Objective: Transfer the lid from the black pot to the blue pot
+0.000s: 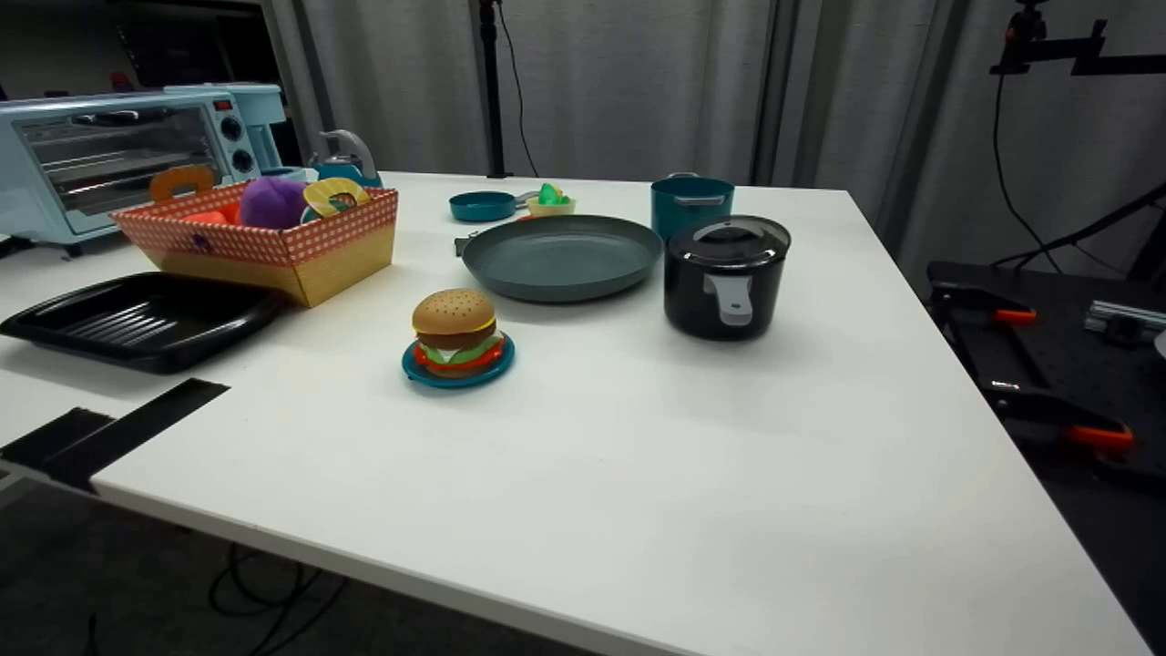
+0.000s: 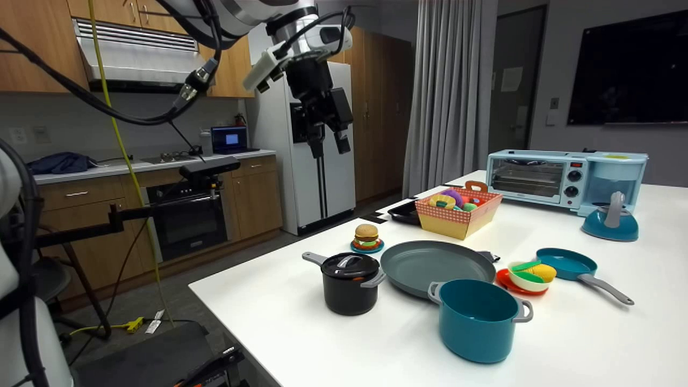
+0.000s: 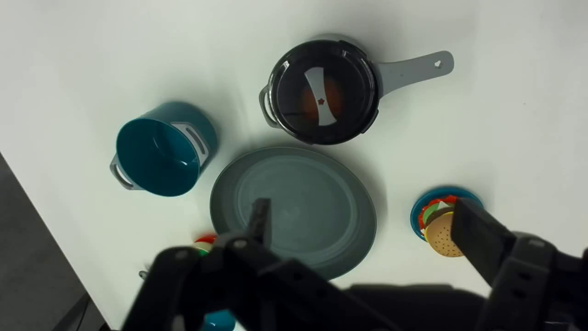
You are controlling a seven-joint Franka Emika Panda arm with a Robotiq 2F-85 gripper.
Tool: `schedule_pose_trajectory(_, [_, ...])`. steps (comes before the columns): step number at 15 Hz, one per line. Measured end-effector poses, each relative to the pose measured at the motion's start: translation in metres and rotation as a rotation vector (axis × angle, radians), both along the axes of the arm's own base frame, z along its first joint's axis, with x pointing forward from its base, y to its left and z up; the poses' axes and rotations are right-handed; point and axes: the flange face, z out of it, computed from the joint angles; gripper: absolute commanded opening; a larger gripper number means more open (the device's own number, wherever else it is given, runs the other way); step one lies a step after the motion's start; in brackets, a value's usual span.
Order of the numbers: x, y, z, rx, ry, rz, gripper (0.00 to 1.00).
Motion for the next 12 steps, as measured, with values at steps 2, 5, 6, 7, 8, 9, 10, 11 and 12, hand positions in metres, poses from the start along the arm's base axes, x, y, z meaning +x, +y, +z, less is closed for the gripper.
schedule_pose_trajectory(2, [0.0000, 0.0000, 0.0000, 0.000, 0.000, 0.000, 1.00])
schedule_pose_trajectory(5, [0.0000, 0.0000, 0.0000, 0.000, 0.000, 0.000, 1.00])
schedule_pose_trajectory(6, [0.0000, 0.0001, -0.0002, 0.001, 0.001, 0.001, 1.00])
schedule_pose_trajectory(7, [0.0000, 0.0002, -0.0005, 0.002, 0.002, 0.001, 1.00])
schedule_pose_trajectory(8, [0.0001, 0.0001, -0.0006, 0.003, 0.002, 0.001, 1.00])
schedule_pose_trajectory(9, [0.0003, -0.0001, -0.0009, 0.003, 0.003, 0.001, 1.00])
schedule_pose_trajectory(10, [0.0005, -0.0001, -0.0015, 0.003, 0.005, 0.001, 1.00])
schedule_pose_trajectory(11, [0.0008, -0.0003, -0.0026, 0.004, 0.007, 0.001, 1.00])
schedule_pose_trajectory(12, [0.0014, -0.0005, -0.0042, 0.004, 0.011, 0.000, 1.00])
